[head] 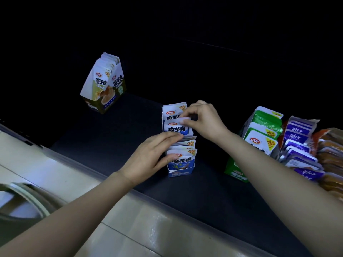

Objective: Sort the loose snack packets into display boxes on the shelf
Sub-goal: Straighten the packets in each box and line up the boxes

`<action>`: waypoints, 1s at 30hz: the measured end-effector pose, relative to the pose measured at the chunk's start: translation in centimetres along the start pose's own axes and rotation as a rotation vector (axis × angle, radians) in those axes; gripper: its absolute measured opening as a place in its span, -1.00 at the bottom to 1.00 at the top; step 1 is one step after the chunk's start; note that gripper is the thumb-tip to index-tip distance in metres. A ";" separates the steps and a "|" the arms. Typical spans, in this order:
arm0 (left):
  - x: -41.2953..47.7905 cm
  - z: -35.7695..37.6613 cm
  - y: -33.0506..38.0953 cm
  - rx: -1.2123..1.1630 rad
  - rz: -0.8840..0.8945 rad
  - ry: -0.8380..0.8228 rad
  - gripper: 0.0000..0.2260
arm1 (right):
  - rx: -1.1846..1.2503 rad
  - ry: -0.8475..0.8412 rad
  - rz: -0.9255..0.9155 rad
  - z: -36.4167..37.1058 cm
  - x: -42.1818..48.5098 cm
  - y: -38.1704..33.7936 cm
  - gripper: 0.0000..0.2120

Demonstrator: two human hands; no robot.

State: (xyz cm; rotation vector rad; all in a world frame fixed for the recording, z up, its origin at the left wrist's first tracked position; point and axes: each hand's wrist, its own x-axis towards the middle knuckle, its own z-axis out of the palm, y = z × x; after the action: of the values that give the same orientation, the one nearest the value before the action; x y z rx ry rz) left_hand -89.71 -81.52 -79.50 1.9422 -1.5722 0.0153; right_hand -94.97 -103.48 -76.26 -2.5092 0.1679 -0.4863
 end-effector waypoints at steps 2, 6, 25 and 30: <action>0.0 0.0 -0.1 0.016 0.002 0.017 -0.58 | 0.033 0.034 -0.062 -0.9 -0.1 -0.5 -0.91; -0.1 0.0 -0.3 0.137 0.051 0.079 -0.58 | 0.077 -0.106 -0.043 -1.6 -1.5 -0.6 -0.94; 0.2 0.1 -0.5 0.160 0.013 0.065 -0.58 | 0.472 -0.107 0.213 -1.2 -2.5 0.0 -0.78; 0.2 0.1 -0.4 0.198 0.019 0.104 -0.59 | 0.301 -0.140 0.121 -1.3 -2.6 -0.4 -0.78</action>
State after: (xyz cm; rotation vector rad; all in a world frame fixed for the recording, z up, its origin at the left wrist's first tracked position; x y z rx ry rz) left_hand -89.33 -81.70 -79.73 2.0407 -1.5704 0.2859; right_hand -97.81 -103.25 -75.88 -2.2131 0.1772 -0.2632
